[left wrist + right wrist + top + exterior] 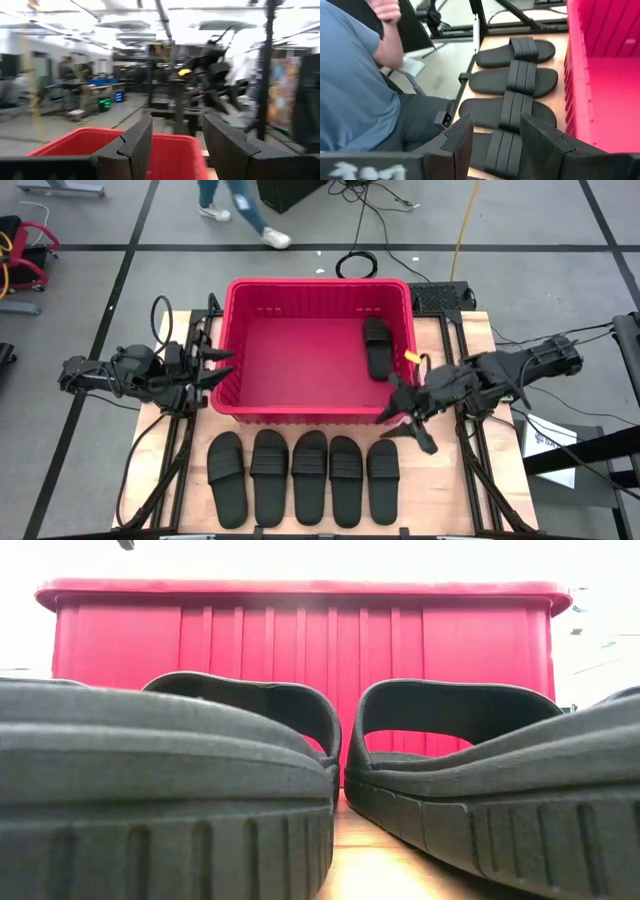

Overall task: Pick and place slides into bin
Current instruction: Put the black slide into the red bin

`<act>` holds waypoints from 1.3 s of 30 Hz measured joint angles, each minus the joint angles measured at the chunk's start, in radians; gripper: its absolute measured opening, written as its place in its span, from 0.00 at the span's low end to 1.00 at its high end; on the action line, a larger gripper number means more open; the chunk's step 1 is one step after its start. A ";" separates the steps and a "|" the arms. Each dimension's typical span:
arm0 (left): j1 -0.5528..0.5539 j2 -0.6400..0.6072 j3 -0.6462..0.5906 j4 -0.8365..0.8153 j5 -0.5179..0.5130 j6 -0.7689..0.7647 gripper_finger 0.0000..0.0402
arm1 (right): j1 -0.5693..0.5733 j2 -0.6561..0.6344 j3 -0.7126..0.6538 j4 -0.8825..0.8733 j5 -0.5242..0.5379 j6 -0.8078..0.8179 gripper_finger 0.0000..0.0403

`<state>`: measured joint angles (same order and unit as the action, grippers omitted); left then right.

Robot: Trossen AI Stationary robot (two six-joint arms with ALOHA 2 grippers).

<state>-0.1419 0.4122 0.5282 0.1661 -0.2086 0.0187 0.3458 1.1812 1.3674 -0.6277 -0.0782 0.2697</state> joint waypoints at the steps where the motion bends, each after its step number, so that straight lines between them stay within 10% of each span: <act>1: -0.005 0.000 0.000 -0.002 0.002 0.001 0.45 | 0.016 0.013 0.000 0.000 0.016 0.007 0.38; 20: -0.100 0.088 -0.016 0.009 -0.001 -0.110 0.45 | 0.323 0.222 0.000 -0.101 0.391 0.177 0.38; 39: -0.244 0.158 -0.016 0.081 -0.046 -0.136 0.45 | 0.463 0.423 0.000 -0.220 0.392 0.421 0.38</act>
<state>-0.3857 0.5705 0.5117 0.2470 -0.2544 -0.1177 0.8086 1.6044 1.3678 -0.8475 0.3140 0.6911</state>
